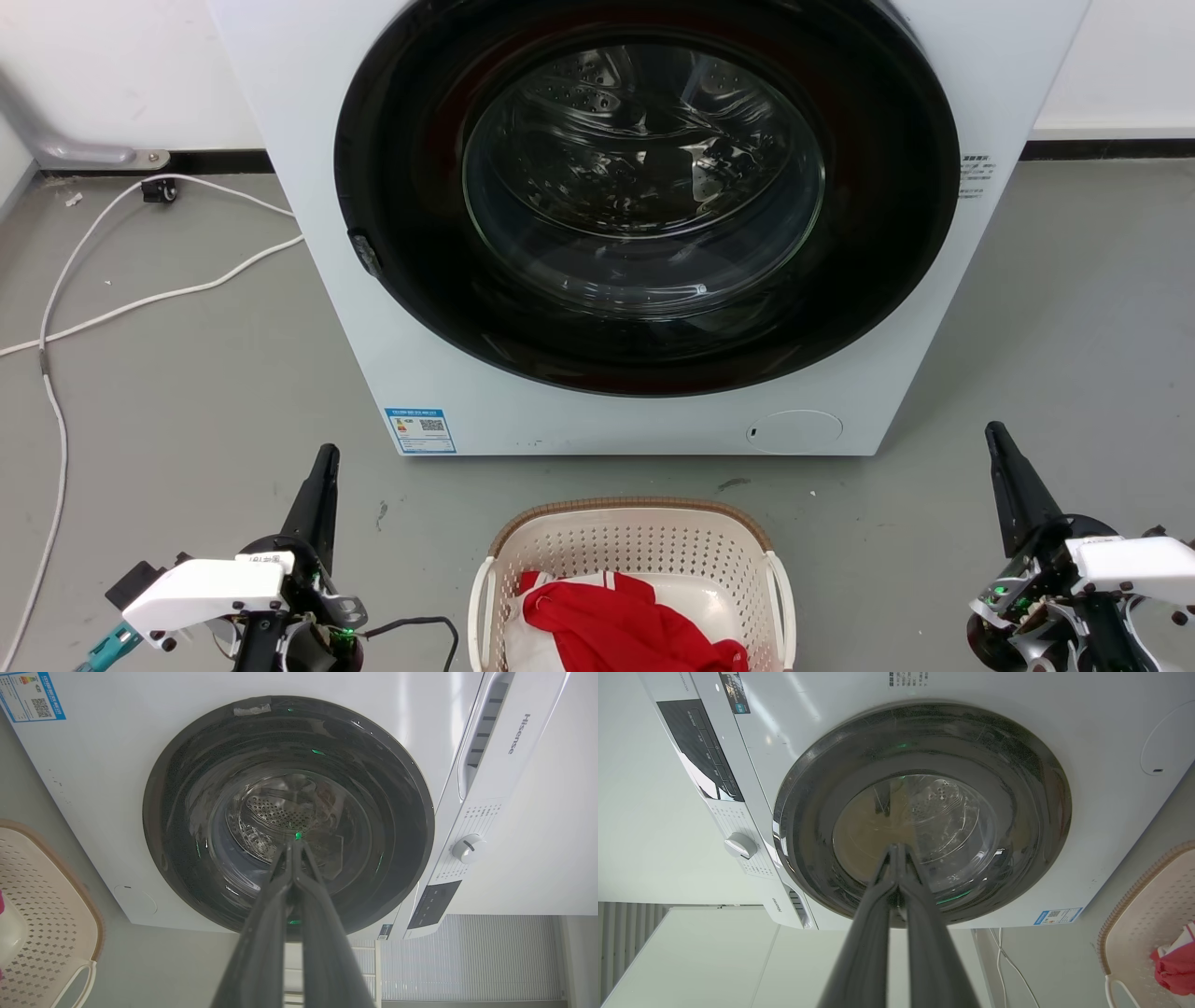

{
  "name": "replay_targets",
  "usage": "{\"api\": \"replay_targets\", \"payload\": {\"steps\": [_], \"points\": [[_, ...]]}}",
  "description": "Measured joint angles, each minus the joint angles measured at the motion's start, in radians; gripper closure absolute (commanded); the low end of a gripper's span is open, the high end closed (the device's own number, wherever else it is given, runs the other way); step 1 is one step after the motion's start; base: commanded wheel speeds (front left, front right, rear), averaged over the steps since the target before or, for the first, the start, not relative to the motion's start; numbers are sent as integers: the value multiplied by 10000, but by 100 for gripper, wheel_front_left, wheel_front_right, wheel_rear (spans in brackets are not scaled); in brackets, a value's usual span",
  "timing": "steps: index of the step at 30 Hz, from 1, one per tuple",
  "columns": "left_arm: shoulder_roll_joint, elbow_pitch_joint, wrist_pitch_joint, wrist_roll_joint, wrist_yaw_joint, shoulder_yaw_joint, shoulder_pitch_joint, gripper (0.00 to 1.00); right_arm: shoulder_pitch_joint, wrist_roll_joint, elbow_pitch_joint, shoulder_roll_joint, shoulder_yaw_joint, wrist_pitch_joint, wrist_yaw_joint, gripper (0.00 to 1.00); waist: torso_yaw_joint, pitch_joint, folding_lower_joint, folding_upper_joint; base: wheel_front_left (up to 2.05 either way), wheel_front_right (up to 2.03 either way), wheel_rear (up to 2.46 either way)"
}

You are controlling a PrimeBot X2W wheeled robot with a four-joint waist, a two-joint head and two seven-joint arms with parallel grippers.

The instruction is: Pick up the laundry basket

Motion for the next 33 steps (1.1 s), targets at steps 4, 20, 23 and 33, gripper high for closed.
{"api": "replay_targets", "payload": {"steps": [4, 20, 23, 33], "points": [[-2, 0, 0, 0, 0, 6, -1, 100, 0, -2, 2, 10, -12, 19, 0, 100, 0, 0, 0, 0, 0, 0, 0], [-15, 0, 35, 12, 0, 23, -4, 100, -3, -63, 4, 40, -56, 38, 0, 100, 0, 0, 0, 0, 0, 0, 0], [-15, 0, 35, 13, 0, 25, -5, 100, -3, -75, 4, 48, -65, 42, 0, 100, 0, 0, 0, 0, 0, 0, 0], [-27, 0, 44, 15, 0, 31, -6, 100, -7, -77, 6, 63, -88, 73, 0, 100, 0, 0, 0, 0, 0, 0, 0]]}}
